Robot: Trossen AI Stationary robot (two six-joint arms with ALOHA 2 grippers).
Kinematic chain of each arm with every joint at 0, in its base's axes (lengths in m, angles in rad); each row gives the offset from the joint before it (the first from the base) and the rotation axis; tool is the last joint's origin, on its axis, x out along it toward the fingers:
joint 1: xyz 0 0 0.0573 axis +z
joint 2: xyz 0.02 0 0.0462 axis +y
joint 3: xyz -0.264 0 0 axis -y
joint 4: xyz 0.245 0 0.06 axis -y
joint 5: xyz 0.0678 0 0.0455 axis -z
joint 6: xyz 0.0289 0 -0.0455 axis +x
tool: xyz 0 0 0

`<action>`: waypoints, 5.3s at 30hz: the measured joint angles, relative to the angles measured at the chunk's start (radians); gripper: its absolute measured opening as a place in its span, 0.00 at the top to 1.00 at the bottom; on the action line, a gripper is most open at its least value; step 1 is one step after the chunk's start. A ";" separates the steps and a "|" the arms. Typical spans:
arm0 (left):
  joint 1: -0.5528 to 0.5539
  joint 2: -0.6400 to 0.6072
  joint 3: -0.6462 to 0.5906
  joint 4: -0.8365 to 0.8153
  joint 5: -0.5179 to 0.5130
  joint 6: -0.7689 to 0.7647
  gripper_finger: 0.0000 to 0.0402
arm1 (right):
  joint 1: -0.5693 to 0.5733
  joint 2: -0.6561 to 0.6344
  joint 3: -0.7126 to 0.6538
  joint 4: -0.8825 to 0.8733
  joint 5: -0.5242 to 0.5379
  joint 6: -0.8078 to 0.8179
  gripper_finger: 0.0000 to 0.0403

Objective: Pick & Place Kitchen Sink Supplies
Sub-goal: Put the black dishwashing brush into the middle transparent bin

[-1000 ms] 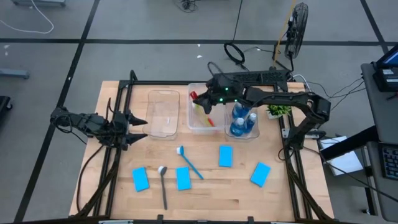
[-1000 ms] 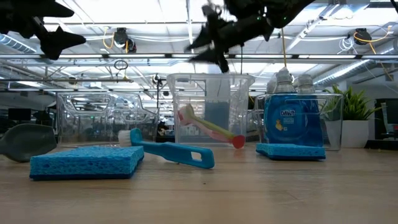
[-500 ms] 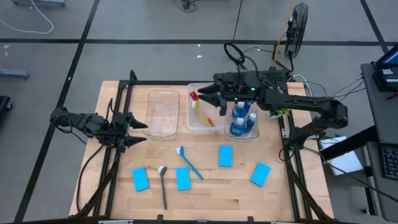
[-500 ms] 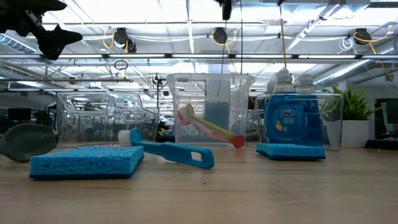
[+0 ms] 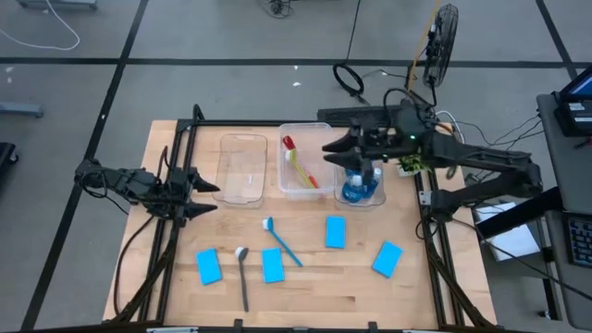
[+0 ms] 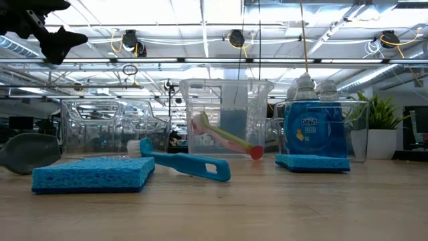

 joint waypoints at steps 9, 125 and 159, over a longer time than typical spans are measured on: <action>0.000 0.000 0.000 0.001 0.033 -0.006 0.21 | 0.073 -0.146 -0.055 -0.192 0.047 0.040 0.68; -0.322 1.594 0.921 -0.693 0.212 -1.481 0.23 | 0.297 -0.838 -1.221 0.553 0.265 -0.059 0.68; -0.263 1.855 0.924 -0.535 0.410 -1.435 0.75 | 0.297 -0.838 -1.221 0.552 0.262 -0.056 0.68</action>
